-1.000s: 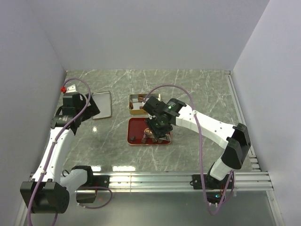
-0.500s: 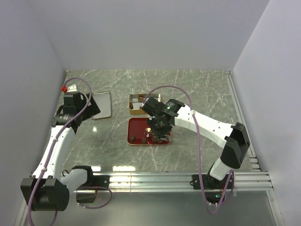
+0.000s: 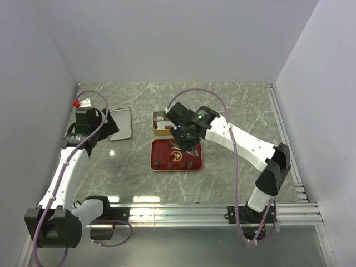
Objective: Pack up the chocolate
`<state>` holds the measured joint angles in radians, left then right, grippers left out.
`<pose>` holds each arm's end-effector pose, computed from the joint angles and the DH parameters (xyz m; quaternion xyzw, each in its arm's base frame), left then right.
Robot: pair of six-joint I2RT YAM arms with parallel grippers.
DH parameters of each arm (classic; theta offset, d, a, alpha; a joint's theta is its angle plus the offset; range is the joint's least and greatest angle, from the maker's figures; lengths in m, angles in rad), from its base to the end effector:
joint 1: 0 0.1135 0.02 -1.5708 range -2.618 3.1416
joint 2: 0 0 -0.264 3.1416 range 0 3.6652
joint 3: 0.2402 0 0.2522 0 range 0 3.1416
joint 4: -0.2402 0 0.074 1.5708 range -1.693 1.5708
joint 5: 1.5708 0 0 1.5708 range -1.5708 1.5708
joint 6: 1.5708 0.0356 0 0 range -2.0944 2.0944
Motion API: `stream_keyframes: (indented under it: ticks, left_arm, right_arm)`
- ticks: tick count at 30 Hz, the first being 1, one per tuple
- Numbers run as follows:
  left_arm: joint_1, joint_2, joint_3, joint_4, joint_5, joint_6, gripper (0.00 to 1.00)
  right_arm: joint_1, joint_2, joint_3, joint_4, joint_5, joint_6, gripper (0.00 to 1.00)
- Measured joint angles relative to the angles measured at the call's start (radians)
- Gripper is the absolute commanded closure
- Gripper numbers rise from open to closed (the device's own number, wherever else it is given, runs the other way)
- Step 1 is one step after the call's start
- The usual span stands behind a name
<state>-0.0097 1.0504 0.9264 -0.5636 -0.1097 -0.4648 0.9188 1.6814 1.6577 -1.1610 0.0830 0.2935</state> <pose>0.2238 0.0017 0.3024 -0.2265 0.8742 -0.0521 0.4264 0.2066 0.2658 0.3286 -0.2940 0.9355 0.0757 0.1807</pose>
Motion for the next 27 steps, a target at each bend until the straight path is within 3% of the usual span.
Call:
stream_keyframes:
  ticks: [17,27]
  left_arm:
    - [0.0,-0.013,0.011,0.001,-0.005,0.004,0.01]
    - [0.0,-0.024,0.011,-0.003,-0.016,0.005,0.01]
  right_arm:
    - [-0.278,0.168,0.279,0.032,-0.016,-0.072,0.69]
    - [-0.298,0.207,0.287,0.053,-0.024,-0.084,0.66]
